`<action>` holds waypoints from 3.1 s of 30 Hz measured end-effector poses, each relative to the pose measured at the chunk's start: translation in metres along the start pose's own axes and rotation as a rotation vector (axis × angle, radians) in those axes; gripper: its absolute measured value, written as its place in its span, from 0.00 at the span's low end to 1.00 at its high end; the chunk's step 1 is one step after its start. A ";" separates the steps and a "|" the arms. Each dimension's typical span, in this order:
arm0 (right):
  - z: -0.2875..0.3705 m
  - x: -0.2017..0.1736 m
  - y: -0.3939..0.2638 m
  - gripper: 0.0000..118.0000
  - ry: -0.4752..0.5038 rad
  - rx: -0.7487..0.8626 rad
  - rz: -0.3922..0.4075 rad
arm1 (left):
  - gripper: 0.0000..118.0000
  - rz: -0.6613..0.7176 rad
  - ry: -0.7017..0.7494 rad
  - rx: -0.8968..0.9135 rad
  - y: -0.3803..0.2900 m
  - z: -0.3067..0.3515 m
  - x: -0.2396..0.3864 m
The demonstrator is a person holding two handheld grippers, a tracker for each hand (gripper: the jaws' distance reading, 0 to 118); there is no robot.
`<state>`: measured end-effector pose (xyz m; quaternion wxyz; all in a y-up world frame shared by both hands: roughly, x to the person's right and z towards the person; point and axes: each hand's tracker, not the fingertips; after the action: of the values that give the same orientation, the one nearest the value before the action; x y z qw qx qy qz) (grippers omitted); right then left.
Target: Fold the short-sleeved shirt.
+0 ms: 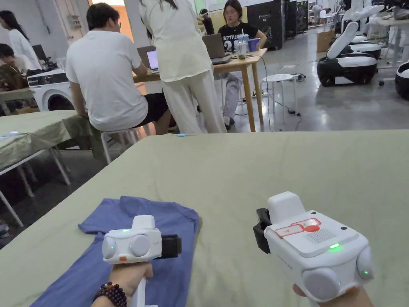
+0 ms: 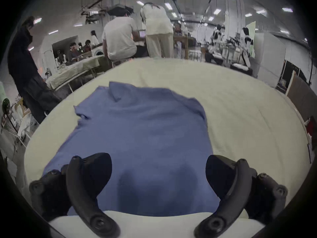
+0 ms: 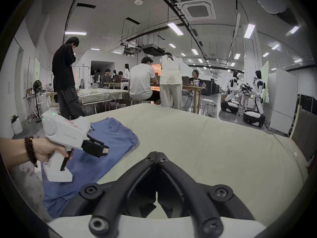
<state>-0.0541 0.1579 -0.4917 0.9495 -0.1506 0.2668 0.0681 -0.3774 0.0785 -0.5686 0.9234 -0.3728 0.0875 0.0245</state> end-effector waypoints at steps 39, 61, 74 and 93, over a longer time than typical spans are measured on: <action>0.195 0.210 -0.043 0.00 -0.471 0.008 -0.122 | 0.07 -0.402 -0.618 0.354 0.063 0.167 0.341; 0.314 0.306 -0.121 0.00 -0.703 -0.094 -0.237 | 0.96 -0.684 -0.802 0.074 -0.108 0.131 0.559; 0.250 0.256 -0.083 0.00 -0.574 -0.052 -0.230 | 0.00 -0.404 -0.593 0.231 -0.027 0.141 0.378; 0.182 0.238 -0.081 0.00 -0.466 -0.088 -0.199 | 0.63 -0.254 -0.325 -0.022 0.042 -0.017 0.293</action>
<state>0.2534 0.1514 -0.4490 0.9798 -0.1978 0.0215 0.0188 -0.0968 0.0909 -0.6621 0.9171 -0.3819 -0.1103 -0.0313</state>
